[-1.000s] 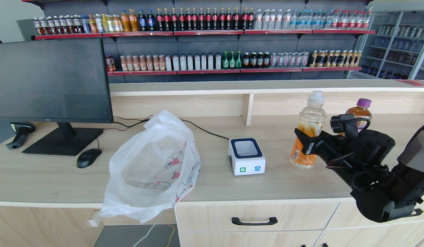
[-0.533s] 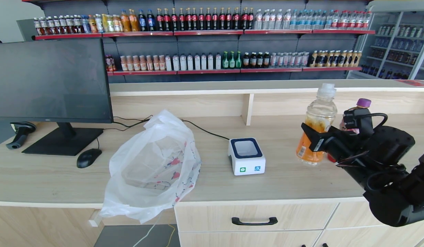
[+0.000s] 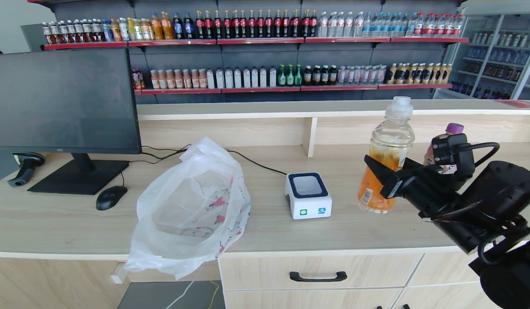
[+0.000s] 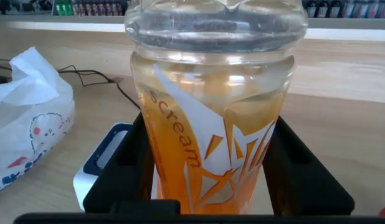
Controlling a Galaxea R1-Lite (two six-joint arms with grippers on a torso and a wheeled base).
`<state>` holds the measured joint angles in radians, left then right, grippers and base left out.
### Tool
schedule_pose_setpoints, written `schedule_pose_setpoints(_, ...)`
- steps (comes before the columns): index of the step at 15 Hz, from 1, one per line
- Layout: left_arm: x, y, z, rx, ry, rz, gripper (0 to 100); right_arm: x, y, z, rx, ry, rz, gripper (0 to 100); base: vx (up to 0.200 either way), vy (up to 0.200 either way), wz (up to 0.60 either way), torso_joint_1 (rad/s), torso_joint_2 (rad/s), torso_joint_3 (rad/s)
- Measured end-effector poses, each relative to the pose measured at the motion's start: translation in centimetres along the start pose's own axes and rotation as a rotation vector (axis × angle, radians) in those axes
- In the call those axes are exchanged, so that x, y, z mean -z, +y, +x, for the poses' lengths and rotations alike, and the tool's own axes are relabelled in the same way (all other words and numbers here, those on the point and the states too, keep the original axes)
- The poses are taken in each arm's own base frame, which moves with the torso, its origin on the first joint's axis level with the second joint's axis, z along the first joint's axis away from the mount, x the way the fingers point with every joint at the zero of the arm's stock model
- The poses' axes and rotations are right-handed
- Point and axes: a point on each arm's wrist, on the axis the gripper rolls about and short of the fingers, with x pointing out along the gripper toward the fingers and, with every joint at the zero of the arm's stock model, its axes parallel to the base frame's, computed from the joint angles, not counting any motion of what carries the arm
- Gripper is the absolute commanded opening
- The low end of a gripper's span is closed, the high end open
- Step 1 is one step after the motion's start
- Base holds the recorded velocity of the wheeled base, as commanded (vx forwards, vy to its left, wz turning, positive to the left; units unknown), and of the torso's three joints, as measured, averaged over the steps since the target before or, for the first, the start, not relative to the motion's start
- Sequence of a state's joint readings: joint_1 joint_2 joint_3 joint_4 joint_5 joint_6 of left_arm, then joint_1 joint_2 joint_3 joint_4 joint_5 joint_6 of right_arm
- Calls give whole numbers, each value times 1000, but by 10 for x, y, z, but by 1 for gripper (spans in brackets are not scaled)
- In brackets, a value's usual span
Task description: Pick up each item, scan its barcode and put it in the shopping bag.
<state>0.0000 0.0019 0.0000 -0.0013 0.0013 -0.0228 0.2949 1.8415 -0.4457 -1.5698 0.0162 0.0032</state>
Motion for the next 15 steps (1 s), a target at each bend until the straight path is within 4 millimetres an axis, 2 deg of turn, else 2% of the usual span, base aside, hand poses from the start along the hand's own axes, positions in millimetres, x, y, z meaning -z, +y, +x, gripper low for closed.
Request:
schedule_pose_setpoints(6, 0, 0, 0, 0, 0, 0, 100, -22, 51, -11, -180, -68, 53, 0, 0, 0, 0, 0, 0, 0)
schedule_pose_setpoints(10, 0, 0, 0, 0, 0, 0, 100, -46, 85, -26, -319, -142, 132, 0, 0, 0, 0, 0, 0, 0)
schedule_pose_setpoints(12, 0, 0, 0, 0, 0, 0, 100, -59, 91, -35, -355, -177, 180, 0, 0, 0, 0, 0, 0, 0)
schedule_pose_setpoints(15, 0, 0, 0, 0, 0, 0, 100, -74, 89, -46, -372, -222, 236, 0, 0, 0, 0, 0, 0, 0)
